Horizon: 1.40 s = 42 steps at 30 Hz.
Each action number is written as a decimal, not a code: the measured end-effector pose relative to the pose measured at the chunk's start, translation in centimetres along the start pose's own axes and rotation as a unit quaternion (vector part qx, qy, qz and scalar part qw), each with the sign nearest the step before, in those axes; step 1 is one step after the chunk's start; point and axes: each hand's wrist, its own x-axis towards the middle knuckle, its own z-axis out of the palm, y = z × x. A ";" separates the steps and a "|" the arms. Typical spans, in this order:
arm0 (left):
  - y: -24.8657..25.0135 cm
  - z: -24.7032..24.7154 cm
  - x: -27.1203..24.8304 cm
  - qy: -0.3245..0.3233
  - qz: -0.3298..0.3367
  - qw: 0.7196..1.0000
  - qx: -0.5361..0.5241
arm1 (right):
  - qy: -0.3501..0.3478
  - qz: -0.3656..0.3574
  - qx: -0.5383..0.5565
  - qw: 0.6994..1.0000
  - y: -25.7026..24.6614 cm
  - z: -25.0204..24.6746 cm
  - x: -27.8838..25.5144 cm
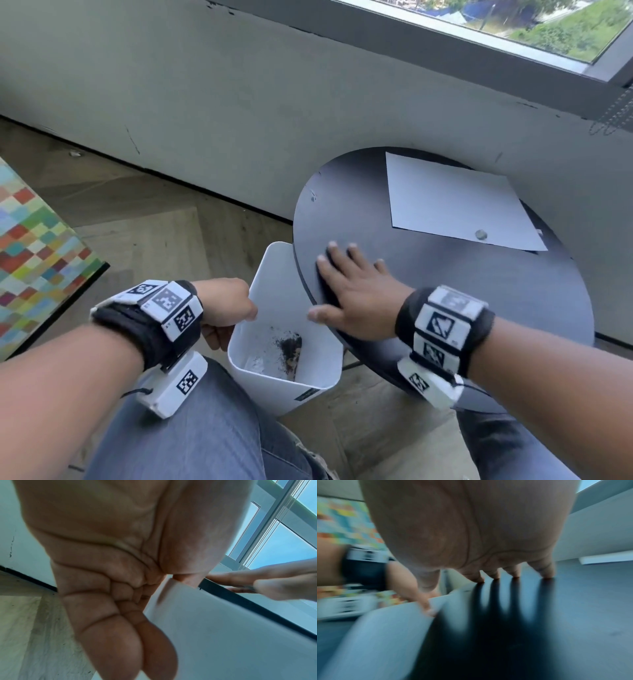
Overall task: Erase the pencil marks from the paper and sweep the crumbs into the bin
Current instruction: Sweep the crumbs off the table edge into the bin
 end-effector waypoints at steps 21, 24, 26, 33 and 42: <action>-0.2 0.0 -0.3 -0.012 0.008 1.000 0.010 | 0.056 -0.119 0.091 0.987 0.2 -2.5 0.2; -0.1 0.1 -0.4 -0.010 0.004 1.000 0.008 | 0.090 0.059 0.109 0.988 4.0 -3.0 1.6; 0.0 0.1 -0.4 -0.006 0.004 1.000 0.006 | 0.042 0.093 0.045 0.994 4.5 -1.8 1.5; 0.1 0.2 -0.4 -0.004 0.003 1.000 0.009 | 0.023 -0.185 0.011 0.982 0.9 0.5 -3.4; 0.6 0.4 -0.7 0.002 0.007 1.000 0.020 | 0.010 0.082 0.022 0.996 2.3 1.6 -2.1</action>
